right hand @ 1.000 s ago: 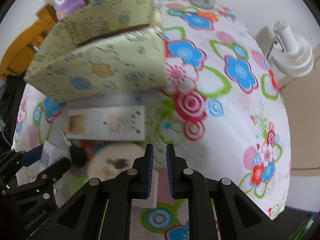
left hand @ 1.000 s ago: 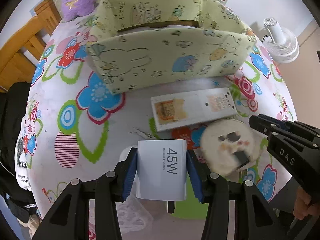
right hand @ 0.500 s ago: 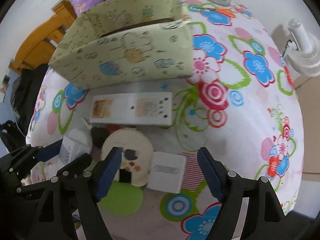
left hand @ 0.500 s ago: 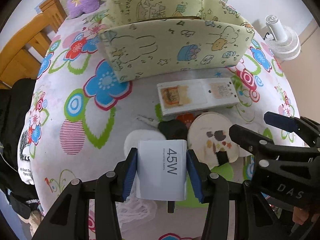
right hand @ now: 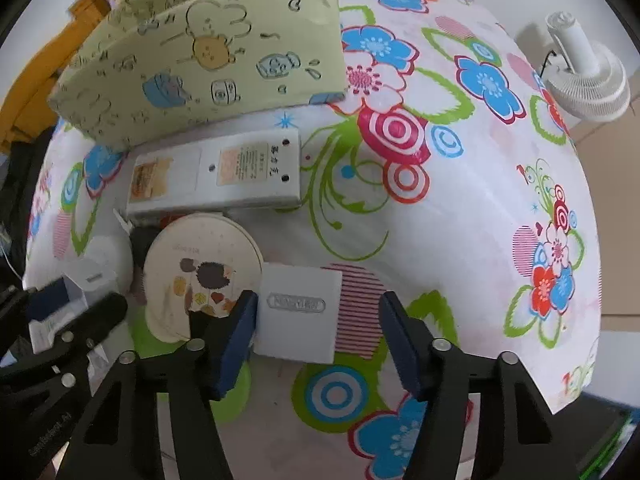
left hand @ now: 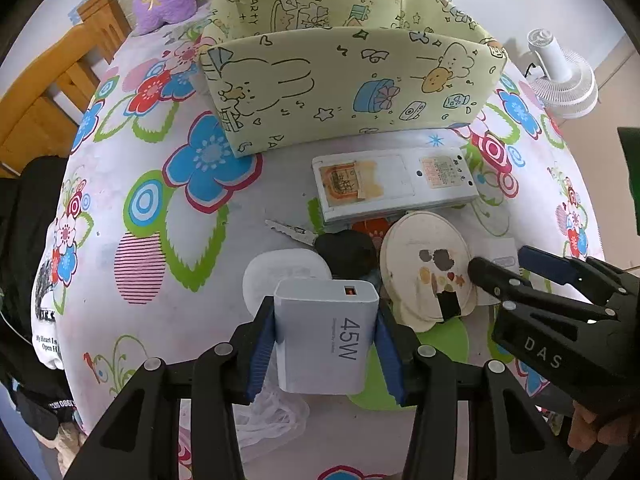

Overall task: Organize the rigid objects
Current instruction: 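Close the right tool on the MINGYI charger while the left tool holds its charger, then carry both chargers over the green box with both tools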

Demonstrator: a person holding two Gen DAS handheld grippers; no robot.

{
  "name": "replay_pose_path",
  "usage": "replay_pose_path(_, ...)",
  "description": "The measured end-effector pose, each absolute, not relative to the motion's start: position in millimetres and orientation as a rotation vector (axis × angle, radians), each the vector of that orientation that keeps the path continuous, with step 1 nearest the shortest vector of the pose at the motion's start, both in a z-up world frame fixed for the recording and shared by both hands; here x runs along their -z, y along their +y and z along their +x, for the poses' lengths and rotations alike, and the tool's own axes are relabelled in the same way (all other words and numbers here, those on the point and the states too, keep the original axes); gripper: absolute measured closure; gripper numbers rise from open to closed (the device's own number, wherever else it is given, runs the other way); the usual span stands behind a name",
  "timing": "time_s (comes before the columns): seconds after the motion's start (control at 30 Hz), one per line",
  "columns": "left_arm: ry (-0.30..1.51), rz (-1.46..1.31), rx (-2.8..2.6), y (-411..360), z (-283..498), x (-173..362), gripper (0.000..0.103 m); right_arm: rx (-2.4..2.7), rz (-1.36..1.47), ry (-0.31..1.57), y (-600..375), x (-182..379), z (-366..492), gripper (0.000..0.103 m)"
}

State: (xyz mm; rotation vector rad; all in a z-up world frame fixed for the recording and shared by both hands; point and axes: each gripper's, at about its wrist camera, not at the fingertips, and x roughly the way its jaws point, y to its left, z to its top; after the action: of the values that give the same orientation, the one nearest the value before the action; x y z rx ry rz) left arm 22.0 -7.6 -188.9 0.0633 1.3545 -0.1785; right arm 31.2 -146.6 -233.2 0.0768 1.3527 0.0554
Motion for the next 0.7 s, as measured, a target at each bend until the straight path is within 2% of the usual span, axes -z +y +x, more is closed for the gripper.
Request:
replay_pose_path(0.07, 1.349, 0.075, 0.174, -9, 22, 190, 0.055, -0.065, 0.072, 1.340, -143, 232, 32, 0.059)
replay_pose_path(0.3, 1.352, 0.058, 0.187, -18, 28, 190, 0.055, -0.042, 0.061, 1.324, -135, 226, 36, 0.060)
replay_pose_path(0.7, 1.280, 0.054, 0.164, -21, 41, 147, 0.055, -0.091, 0.055, 1.233, -146, 181, 45, 0.060)
